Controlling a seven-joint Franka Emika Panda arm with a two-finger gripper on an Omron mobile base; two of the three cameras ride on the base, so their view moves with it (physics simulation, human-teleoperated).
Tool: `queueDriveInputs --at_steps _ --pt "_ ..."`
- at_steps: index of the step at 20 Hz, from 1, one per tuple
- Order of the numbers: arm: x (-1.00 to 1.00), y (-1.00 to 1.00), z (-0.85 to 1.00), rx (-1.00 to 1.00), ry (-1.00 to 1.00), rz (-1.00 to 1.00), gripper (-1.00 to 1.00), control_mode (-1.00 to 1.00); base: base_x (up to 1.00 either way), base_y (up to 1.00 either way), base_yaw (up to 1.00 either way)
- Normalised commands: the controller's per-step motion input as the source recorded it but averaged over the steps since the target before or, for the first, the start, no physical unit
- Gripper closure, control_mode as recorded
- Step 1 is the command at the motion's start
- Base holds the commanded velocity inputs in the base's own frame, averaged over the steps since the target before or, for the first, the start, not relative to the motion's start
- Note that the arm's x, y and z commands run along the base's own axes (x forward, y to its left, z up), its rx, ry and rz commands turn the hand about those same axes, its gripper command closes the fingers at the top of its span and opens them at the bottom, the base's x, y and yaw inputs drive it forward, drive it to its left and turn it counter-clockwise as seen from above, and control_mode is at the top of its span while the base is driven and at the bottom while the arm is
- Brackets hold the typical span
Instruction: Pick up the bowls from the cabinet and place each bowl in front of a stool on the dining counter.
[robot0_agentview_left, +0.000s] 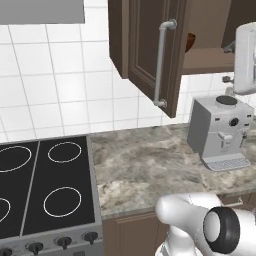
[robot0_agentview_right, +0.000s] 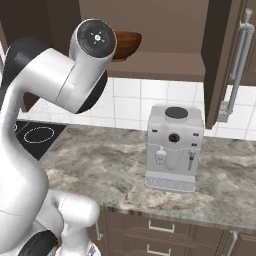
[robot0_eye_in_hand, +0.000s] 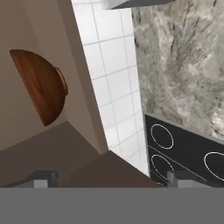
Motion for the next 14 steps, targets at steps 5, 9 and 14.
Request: queueDriveInputs --at_steps 5,9,14 --pt "0.8 -0.02 0.3 0.01 0.24 0.0 -1.0 -1.0 0.0 0.0 0.0" --pt "0.67 -0.03 0.08 0.0 0.1 0.03 -1.0 -1.0 0.0 0.0 0.0" --pt "0.78 -0.06 0.0 0.0 0.0 0.08 -1.0 -1.0 0.0 0.0 0.0"
